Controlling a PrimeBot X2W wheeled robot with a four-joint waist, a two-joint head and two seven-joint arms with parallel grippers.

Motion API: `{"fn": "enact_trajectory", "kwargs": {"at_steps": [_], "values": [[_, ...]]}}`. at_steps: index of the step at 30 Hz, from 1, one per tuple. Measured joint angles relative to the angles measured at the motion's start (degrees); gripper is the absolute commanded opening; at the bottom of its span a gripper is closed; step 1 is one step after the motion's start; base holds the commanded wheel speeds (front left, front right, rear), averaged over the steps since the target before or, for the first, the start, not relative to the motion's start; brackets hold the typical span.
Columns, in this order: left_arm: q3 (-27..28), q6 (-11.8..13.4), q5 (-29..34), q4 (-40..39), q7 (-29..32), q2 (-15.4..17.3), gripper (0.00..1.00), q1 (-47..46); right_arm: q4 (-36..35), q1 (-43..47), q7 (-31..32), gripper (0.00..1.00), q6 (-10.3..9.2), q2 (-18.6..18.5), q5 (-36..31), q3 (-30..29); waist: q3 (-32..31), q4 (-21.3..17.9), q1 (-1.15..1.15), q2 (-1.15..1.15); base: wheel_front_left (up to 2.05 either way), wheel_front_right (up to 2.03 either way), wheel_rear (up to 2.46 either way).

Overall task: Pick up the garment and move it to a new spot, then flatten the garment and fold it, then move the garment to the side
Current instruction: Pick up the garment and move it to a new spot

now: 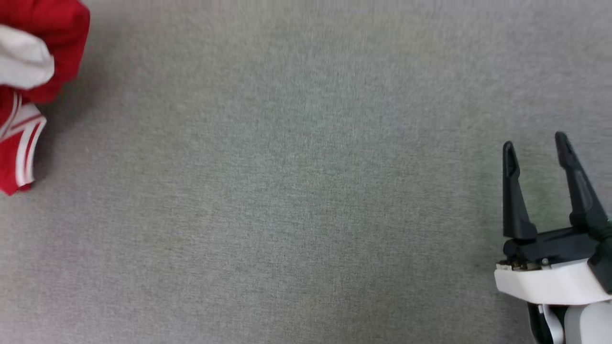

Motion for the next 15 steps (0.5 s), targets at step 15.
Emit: {"fn": "enact_trajectory", "kwargs": {"at_steps": [15], "values": [[-15.16, 0.0, 1.77, -15.14, 4.11, -4.39, 0.0, -13.15, 4.41, 6.08, 0.0, 1.0, 0.0, -0.02, 3.86, 0.9, -11.45, -7.11, -0.01, 0.0, 0.0, 0.0, 0.0]]}}
